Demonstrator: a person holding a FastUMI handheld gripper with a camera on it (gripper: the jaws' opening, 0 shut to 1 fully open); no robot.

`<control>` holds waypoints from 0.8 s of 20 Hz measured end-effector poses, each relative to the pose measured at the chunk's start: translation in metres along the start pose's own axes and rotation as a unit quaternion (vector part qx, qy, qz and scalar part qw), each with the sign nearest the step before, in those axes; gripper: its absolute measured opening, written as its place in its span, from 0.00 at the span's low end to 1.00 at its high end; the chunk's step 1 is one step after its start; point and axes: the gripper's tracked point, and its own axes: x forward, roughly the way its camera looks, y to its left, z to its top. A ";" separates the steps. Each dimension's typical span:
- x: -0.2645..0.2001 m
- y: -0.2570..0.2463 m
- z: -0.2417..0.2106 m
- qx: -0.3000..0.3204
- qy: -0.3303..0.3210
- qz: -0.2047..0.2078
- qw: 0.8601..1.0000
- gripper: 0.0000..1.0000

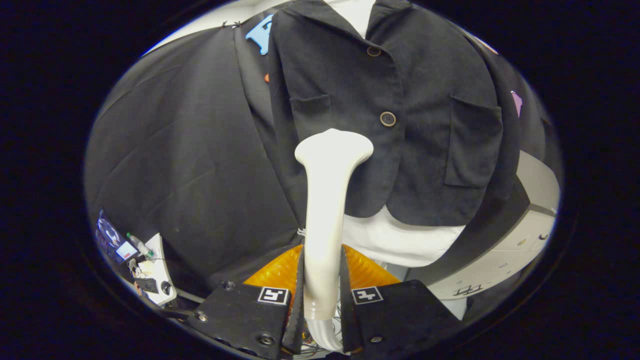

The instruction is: Iron the clothes twice with a garment steamer, once on the left side and once on the right side.

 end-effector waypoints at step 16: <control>-0.001 0.000 0.004 0.017 -0.021 0.004 1.000 0.33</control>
